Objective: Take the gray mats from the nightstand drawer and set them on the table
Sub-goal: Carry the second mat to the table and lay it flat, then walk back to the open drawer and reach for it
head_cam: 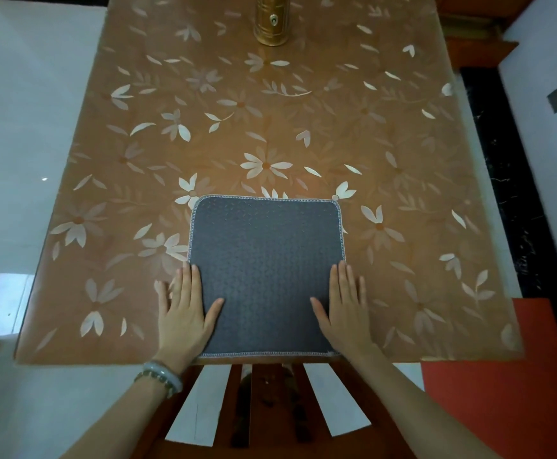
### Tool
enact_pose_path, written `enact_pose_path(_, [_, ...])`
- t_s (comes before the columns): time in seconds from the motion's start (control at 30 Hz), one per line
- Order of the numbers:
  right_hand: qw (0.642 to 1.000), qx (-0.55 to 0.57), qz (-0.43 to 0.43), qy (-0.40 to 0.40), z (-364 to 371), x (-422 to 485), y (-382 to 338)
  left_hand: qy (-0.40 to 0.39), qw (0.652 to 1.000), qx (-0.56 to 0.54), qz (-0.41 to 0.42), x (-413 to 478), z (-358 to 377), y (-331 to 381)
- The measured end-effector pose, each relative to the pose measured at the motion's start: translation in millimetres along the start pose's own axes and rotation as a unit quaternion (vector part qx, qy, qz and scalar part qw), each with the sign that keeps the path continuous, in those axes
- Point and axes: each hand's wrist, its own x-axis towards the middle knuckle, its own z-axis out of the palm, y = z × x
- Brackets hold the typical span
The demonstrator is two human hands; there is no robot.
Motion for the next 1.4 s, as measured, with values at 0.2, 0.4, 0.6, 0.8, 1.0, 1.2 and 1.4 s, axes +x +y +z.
enact_pose_path(0.2, [0.999,-0.035,-0.001,-0.011,-6,-5,-4,0.028,1.000,0.013,0.008,-3,1,3])
enact_pose_path(0.4, [0.995,-0.010,-0.088,-0.036,7,-34,-56,-0.007,0.978,0.037,0.206,-45,16,44])
enact_pose_path(0.6, [0.995,-0.036,-0.077,-0.060,22,-42,-64,-0.028,0.980,0.076,0.183,-43,23,42])
enact_pose_path(0.8, [0.990,-0.045,-0.068,-0.114,10,-40,-67,-0.061,0.977,0.136,0.155,-44,14,52])
enact_pose_path(1.0, [0.935,0.127,-0.027,-0.329,-84,-7,-79,-0.180,0.978,0.056,0.083,-28,-55,104])
enact_pose_path(1.2, [0.928,0.281,-0.014,-0.244,-227,-45,-34,-0.187,0.941,-0.171,0.223,-32,-171,151])
enact_pose_path(1.4, [0.899,0.435,0.004,-0.043,-300,-129,50,-0.120,0.793,-0.507,0.316,-73,-213,209])
